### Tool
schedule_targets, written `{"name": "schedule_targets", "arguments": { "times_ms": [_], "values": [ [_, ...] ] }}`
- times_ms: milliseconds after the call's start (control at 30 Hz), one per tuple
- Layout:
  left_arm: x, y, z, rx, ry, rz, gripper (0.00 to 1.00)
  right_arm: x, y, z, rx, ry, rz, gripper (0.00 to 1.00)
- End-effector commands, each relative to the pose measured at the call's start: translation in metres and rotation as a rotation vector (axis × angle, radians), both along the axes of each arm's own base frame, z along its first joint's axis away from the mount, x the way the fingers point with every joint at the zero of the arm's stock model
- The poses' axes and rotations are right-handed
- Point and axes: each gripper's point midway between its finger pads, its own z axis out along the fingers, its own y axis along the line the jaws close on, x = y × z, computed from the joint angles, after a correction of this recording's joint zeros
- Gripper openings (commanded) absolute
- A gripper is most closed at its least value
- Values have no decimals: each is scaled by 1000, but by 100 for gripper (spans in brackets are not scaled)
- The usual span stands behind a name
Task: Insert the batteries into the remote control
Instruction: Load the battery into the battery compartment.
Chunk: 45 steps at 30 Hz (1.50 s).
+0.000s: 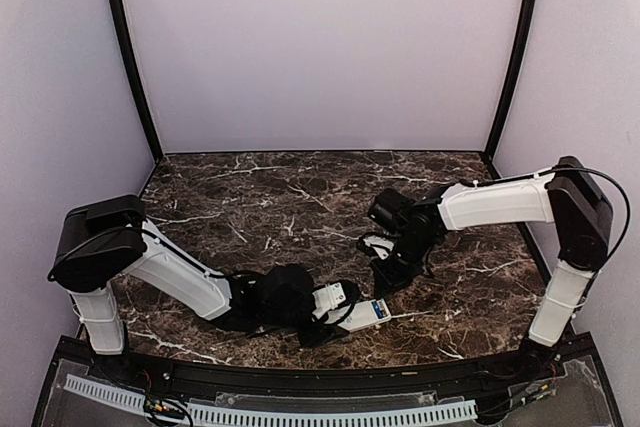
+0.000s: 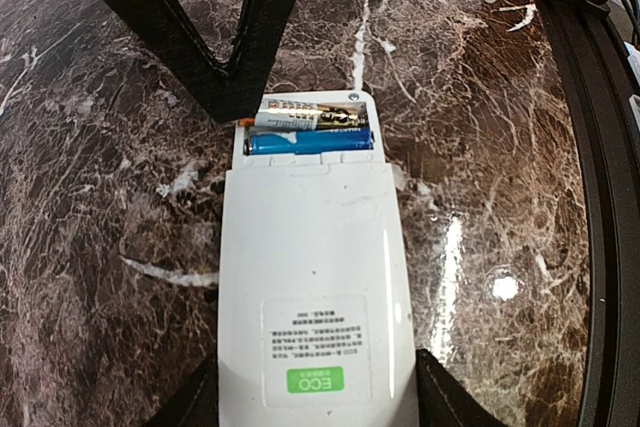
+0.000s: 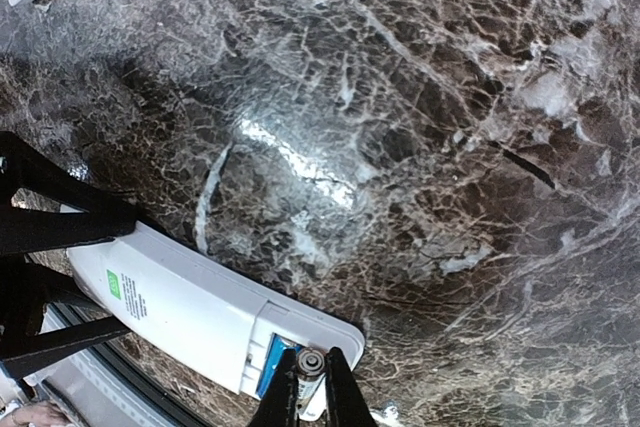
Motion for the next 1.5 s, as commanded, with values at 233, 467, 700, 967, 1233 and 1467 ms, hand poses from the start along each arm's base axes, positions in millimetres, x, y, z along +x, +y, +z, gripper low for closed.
{"name": "schedule_targets", "arguments": {
  "times_ms": [233,467,700,967,1233,1467],
  "values": [
    [0,27,-41,156,43,44,35,-20,-14,-17,-30,18,-9,4],
    [1,27,-42,159,45,49,35,-25,-19,-23,-52,22,-16,2],
    [3,28,-43,163,42,57,35,-38,-23,-31,-97,33,-56,0],
    [3,27,-44,164,47,53,35,-27,-18,2,-93,-10,-76,0],
    [2,27,-44,165,47,51,35,-22,-5,14,-53,-8,-74,0],
    [2,27,-44,168,48,46,37,-26,-10,-16,-81,35,-90,0]
  ]
}}
